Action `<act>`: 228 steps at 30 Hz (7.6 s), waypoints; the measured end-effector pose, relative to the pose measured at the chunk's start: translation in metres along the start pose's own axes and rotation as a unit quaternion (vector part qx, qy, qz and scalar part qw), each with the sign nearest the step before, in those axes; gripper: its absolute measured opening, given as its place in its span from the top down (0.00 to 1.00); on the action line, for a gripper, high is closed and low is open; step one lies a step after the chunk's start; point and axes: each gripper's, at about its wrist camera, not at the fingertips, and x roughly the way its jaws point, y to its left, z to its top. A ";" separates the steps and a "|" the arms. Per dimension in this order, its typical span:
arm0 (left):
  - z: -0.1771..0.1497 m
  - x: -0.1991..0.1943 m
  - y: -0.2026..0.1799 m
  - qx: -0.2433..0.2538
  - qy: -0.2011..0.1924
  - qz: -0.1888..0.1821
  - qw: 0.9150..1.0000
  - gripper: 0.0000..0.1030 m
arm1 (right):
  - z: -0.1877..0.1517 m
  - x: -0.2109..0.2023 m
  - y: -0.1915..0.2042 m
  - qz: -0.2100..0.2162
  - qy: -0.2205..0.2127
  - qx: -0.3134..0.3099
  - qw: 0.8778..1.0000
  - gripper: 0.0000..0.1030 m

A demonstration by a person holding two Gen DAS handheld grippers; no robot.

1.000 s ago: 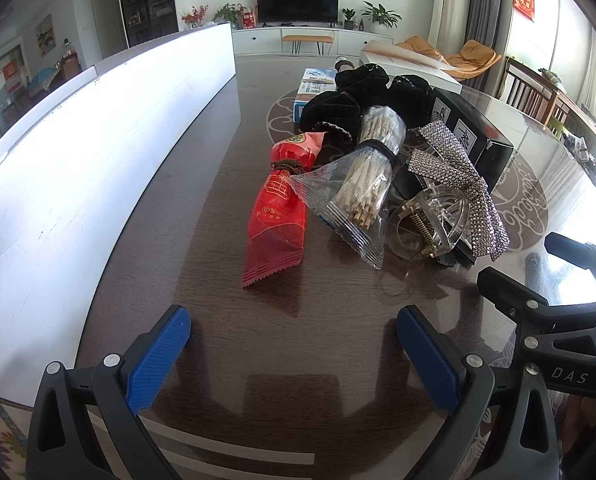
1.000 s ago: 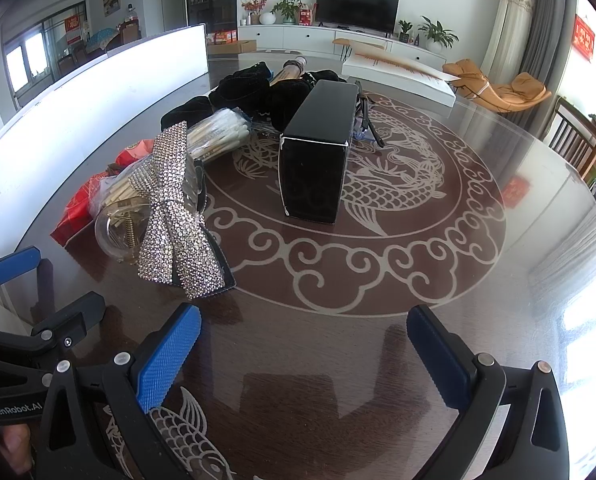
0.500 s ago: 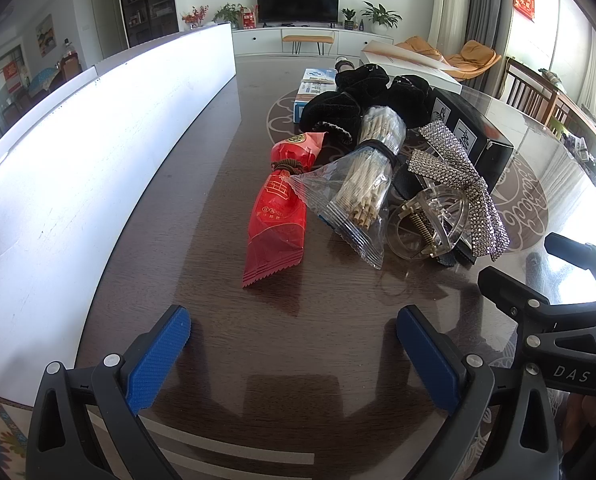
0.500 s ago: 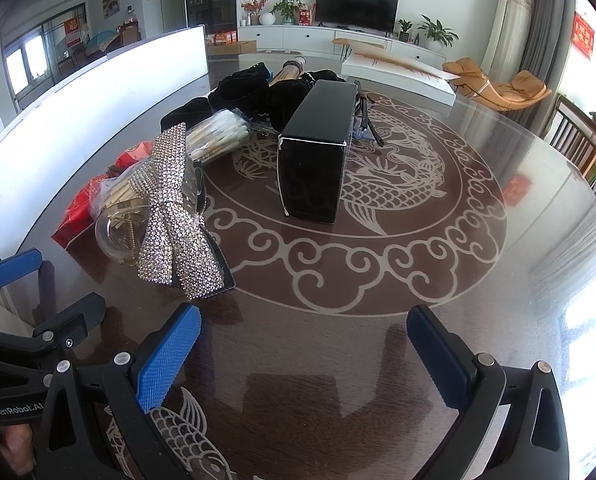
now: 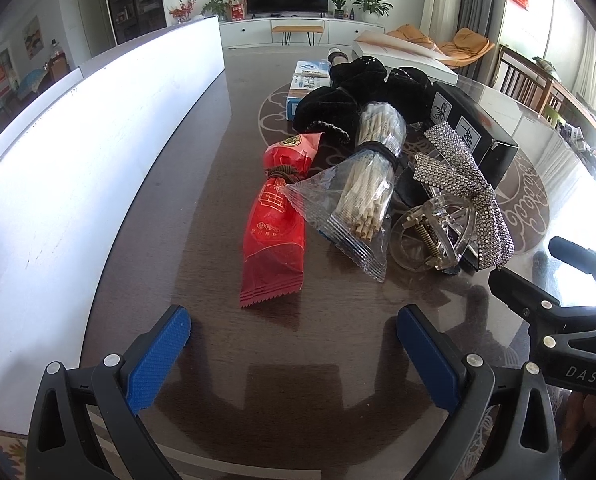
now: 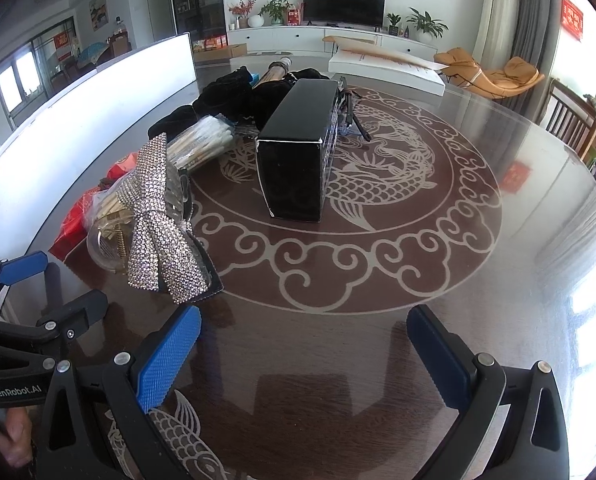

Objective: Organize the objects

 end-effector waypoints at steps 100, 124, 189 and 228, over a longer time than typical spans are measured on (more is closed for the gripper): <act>-0.025 -0.012 0.006 0.049 -0.024 -0.032 0.998 0.00 | -0.014 -0.008 -0.045 -0.016 0.005 0.023 1.000 0.00; -0.041 -0.022 0.000 0.007 -0.063 0.000 0.998 0.00 | -0.014 -0.008 -0.045 -0.020 0.007 0.021 1.000 0.00; 0.041 -0.084 0.023 -0.039 -0.076 -0.228 0.970 0.74 | 0.005 -0.113 -0.008 0.125 -0.033 -0.007 0.992 0.49; -0.017 -0.058 -0.058 0.062 -0.041 -0.117 0.990 0.04 | -0.001 -0.039 -0.054 -0.016 -0.012 0.021 1.000 0.05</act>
